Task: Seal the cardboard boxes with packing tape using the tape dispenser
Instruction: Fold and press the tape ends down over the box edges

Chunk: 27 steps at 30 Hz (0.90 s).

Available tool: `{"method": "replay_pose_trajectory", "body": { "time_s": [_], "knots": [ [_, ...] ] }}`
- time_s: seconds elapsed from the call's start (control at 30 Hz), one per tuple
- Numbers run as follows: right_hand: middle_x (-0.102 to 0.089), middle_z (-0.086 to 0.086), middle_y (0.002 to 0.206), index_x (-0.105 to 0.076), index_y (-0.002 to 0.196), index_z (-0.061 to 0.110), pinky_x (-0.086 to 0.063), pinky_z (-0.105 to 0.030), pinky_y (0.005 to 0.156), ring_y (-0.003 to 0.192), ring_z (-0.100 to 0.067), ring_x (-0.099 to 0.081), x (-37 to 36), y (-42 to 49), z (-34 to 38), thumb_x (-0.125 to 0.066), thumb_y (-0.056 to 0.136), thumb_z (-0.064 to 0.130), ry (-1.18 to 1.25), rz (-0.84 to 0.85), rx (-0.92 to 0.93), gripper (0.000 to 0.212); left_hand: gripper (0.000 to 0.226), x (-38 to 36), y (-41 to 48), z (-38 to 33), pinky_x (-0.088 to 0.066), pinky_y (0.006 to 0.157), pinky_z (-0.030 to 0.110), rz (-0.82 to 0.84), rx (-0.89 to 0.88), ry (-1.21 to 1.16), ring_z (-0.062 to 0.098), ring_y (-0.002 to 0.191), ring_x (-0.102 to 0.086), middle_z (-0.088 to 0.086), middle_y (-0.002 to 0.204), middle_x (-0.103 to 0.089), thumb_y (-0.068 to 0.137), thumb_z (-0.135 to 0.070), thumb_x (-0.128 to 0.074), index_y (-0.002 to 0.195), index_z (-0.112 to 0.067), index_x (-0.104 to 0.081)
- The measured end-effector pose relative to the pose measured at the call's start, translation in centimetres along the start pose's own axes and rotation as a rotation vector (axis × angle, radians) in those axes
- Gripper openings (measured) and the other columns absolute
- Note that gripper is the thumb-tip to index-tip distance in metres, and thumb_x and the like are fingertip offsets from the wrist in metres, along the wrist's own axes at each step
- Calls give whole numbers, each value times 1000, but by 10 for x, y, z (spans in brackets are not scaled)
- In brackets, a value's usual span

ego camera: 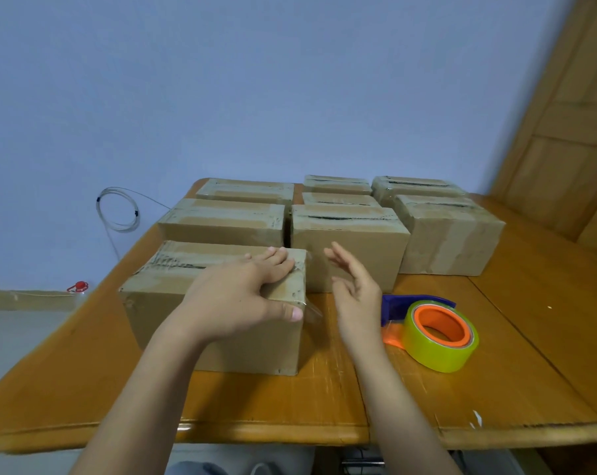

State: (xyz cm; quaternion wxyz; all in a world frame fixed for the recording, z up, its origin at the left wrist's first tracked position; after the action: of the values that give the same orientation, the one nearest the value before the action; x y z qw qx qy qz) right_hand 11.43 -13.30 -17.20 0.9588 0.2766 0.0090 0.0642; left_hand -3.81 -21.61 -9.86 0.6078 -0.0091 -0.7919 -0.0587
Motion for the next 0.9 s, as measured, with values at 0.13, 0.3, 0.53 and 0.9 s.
{"method": "replay_pose_trajectory", "body": {
  "time_s": [0.13,0.3,0.53,0.9],
  "knots": [
    [-56,3,128,-48,128,27,-43,-16,95,117,1,-51,-16,18,-10,-47,93,-5,75,106,-92,48,81,1,-1,-3,-12,114,20,-31,-15,-2,-15,126,2,-26,151,-4,82,-64,-54,150,-37,-18],
    [-66,-8,112,-63,113,13,-49,-41,96,109,-22,-60,-24,24,-23,-52,87,27,219,132,-156,31,81,1,-2,-3,-13,112,17,-50,-18,-32,-17,125,4,-27,152,-6,82,-63,-57,149,-39,-20],
    [-65,-21,102,-67,100,8,-46,-50,91,103,-38,-59,-22,24,-27,-52,85,34,268,162,-172,33,93,2,-2,-2,-13,102,9,-47,-26,-41,-21,123,4,-36,140,-3,67,-80,-47,148,-42,-21],
    [-71,-13,97,-71,99,5,-48,-54,94,98,-31,-65,-22,24,-25,-59,91,12,331,79,-313,16,80,2,-3,-5,-14,102,11,-76,8,-76,-22,121,2,-38,138,-6,80,-62,-61,147,-43,-23]
  ]
}}
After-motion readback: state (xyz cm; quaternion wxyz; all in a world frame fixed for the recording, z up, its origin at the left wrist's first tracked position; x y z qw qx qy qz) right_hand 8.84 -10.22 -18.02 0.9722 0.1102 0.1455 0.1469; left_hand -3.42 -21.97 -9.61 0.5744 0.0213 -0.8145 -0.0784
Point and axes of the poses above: each hand's wrist, its own y-axis towards the middle knuckle, its own x-axis out of the back of the hand, z = x × y, the point moved 1 cm from there along y, towards the middle knuckle
